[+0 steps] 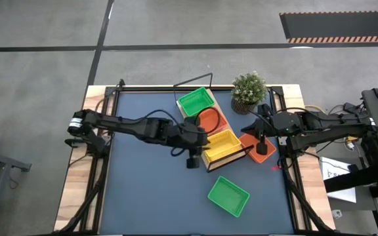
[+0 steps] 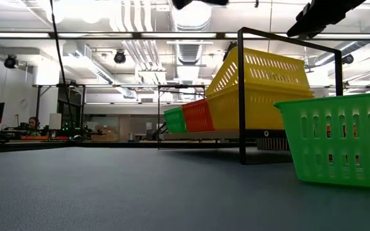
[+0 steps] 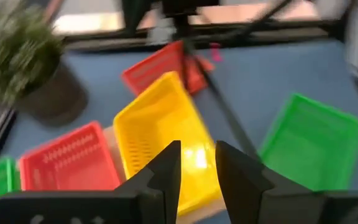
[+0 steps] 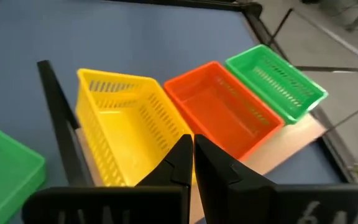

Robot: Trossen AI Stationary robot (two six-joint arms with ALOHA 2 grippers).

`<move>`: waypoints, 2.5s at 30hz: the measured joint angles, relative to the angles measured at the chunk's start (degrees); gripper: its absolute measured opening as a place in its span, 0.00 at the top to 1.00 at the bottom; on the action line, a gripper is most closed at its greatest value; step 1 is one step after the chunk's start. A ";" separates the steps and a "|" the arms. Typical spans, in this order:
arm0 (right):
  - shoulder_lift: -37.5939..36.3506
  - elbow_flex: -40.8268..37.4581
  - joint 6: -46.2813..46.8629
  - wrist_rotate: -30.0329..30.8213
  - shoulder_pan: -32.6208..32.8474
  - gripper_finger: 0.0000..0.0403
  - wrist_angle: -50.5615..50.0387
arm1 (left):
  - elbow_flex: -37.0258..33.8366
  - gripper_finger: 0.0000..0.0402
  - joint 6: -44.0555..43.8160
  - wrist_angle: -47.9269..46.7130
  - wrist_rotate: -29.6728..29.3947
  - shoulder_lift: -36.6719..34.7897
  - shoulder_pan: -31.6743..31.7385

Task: Stack baskets on shelf by color
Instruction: Stack the yellow bin on top of the yellow bin on the shelf

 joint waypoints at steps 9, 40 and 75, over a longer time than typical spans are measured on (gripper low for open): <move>7.18 1.81 0.27 -3.42 0.15 0.98 1.56 | -8.02 0.79 14.12 3.15 9.73 -4.05 -1.43; 46.84 37.24 -8.42 -35.02 -7.67 0.59 -27.65 | -51.53 0.79 32.90 46.02 7.53 -35.72 -0.86; 49.96 37.31 -12.59 -37.49 -7.78 0.97 -30.00 | -51.54 0.79 34.96 46.13 7.50 -35.85 -0.84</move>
